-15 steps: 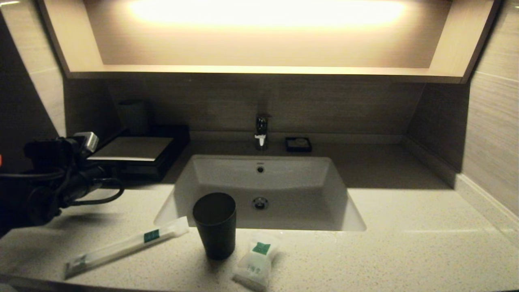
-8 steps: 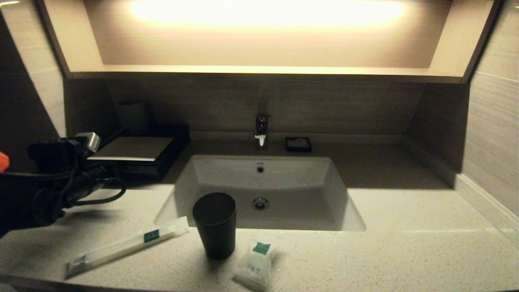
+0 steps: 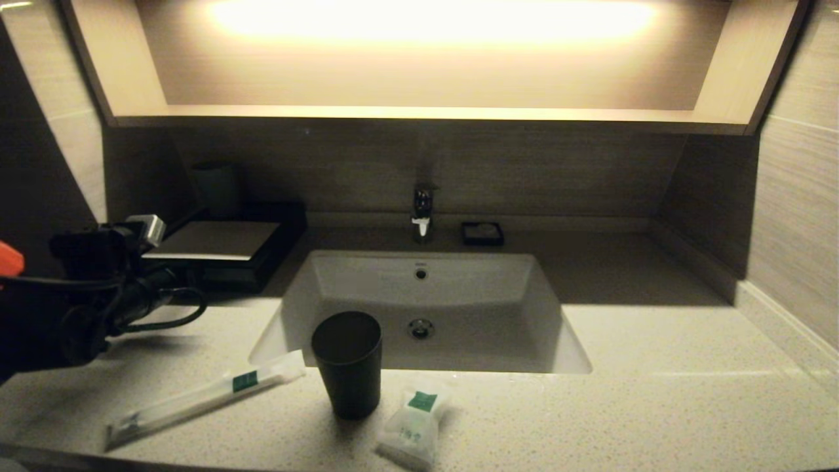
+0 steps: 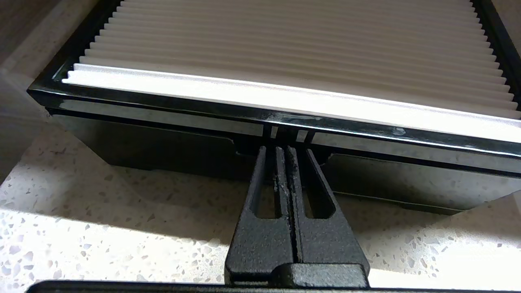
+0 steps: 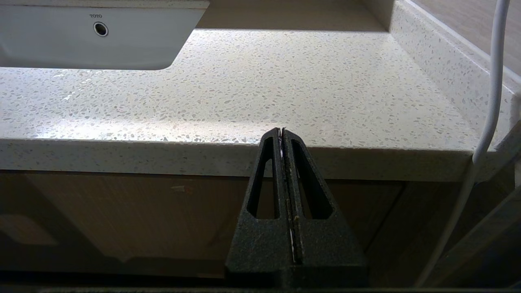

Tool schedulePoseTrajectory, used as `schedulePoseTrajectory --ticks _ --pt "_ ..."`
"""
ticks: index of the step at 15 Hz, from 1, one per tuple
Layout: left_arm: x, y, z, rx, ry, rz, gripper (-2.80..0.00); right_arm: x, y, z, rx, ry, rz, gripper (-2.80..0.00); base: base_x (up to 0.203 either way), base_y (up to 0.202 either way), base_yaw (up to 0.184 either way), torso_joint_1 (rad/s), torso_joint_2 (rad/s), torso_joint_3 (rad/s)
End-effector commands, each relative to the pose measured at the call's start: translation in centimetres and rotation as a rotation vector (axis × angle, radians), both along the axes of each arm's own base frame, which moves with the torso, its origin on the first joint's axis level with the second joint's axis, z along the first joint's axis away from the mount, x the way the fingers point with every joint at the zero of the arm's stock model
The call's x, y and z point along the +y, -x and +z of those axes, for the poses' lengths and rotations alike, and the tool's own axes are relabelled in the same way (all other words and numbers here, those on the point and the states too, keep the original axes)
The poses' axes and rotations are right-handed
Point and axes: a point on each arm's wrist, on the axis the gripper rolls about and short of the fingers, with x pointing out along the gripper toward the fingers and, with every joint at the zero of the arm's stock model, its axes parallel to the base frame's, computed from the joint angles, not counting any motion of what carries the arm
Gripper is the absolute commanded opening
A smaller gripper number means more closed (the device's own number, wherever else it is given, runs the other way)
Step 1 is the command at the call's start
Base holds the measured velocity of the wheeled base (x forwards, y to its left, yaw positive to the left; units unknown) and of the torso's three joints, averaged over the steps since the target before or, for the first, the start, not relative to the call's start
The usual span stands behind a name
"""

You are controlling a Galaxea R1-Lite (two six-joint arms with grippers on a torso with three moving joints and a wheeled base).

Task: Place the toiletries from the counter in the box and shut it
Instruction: Open the drawer

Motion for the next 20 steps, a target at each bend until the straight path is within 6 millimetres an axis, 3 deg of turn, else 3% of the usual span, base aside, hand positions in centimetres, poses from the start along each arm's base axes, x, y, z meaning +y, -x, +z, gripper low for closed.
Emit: schedulePoseTrajectory --ticks 1,10,20 --pt "0.0 -0.2 -0.2 -0.005 0.000 -0.001 -2.80 0.0 0.0 0.0 0.002 0.001 0.001 -2.80 0.000 0.000 0.000 0.000 0.00 0.000" --pt "0.2 -0.8 -1.2 0.001 -0.001 0.000 -2.80 0.0 0.0 0.0 0.001 0.001 0.001 -2.80 0.000 0.000 0.000 0.000 0.00 0.000" --pt "0.1 -0.7 -0.9 0.029 0.003 0.002 -2.80 0.0 0.0 0.0 0.001 0.001 0.001 -2.80 0.000 0.000 0.000 0.000 0.00 0.000"
